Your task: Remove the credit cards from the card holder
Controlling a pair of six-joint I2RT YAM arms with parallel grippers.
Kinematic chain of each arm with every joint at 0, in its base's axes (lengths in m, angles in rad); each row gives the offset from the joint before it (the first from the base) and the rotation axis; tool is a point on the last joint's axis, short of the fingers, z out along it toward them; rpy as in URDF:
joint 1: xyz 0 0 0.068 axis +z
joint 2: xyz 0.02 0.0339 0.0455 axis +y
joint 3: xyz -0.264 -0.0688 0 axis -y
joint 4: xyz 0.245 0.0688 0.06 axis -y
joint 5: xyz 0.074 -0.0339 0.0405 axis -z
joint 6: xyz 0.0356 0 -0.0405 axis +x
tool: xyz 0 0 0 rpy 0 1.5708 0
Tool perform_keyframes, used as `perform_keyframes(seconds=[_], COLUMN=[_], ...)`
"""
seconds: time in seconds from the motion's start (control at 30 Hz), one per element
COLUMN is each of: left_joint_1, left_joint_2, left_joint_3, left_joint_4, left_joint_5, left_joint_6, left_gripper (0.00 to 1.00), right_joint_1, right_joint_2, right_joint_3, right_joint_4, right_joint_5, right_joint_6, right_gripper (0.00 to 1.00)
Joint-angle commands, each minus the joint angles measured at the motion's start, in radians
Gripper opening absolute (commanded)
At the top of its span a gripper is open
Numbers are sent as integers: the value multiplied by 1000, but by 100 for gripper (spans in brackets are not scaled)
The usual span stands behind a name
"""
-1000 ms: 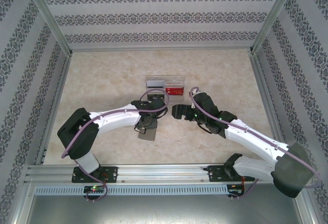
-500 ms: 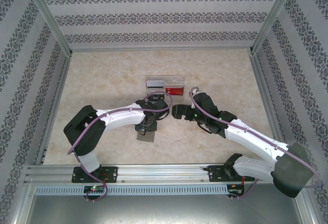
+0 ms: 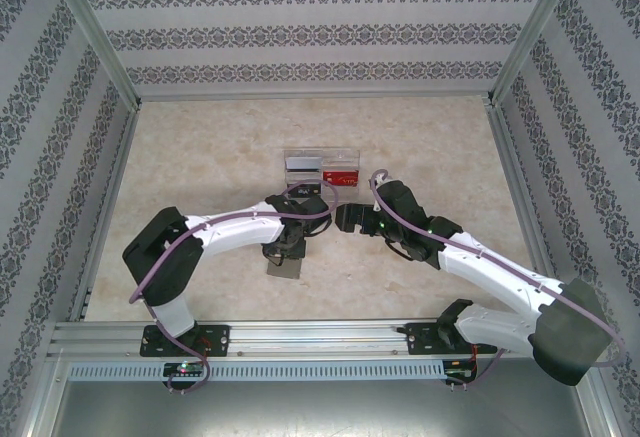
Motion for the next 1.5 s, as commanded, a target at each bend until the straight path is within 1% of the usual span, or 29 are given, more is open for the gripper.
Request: perform_keyframes(seconds=[0.0,0.23,0.33,0.43,0.5,0.6,0.63,0.7,0.73,0.77,0.8,0.87,0.9,0.93,1.03,1.1,1.33,1.4,1.47], left_joint_1=[-17,-17,-17,-17,-17,-17,-17,-17,-17,-17,-17,-16,-17,-16,-17,-17,-16,-17,-16], left_joint_2=[-38,-14,7,22,28,30,27,6,-15,-39,-60,-103,-118,-134,-165,-175,-146,-148,-149], left_joint_3=[-13,-43,-61,-74,-74,-81,-82,-91,-99,-106,-108,-107,-103,-98,-95,-101,-107,-112,-112], left_joint_4=[-58,-22,-7,2,7,18,17,32,54,75,97,143,156,169,209,238,285,291,291], left_joint_5=[-22,-1,2,-7,-7,-5,-5,1,13,28,42,71,78,84,91,96,111,112,114], left_joint_6=[1,9,11,20,26,33,33,36,37,34,30,9,-3,-16,-53,-78,-134,-140,-142], left_gripper=[35,35,39,37,29,9,0,0,0,0,0,0,0,0,0,0,0,0,0], right_joint_1=[16,26,29,35,38,48,50,56,58,60,61,61,61,62,62,64,64,67,69], right_joint_2=[2,8,7,8,13,19,21,30,38,49,60,98,114,133,183,229,386,428,459], right_joint_3=[0,4,8,12,14,16,17,16,17,17,18,25,26,23,7,10,-6,0,5], right_joint_4=[1,4,2,2,3,5,6,19,27,36,49,70,83,103,199,230,382,412,433], right_joint_5=[19,21,24,24,24,21,19,11,3,-9,-27,-73,-93,-114,-192,-234,-361,-386,-403], right_joint_6=[11,14,14,14,14,20,24,36,45,54,59,75,84,97,136,148,231,250,259], right_gripper=[98,98,98,98,98,98,98,97,94,86,75,60,55,52,53,54,54,58,59])
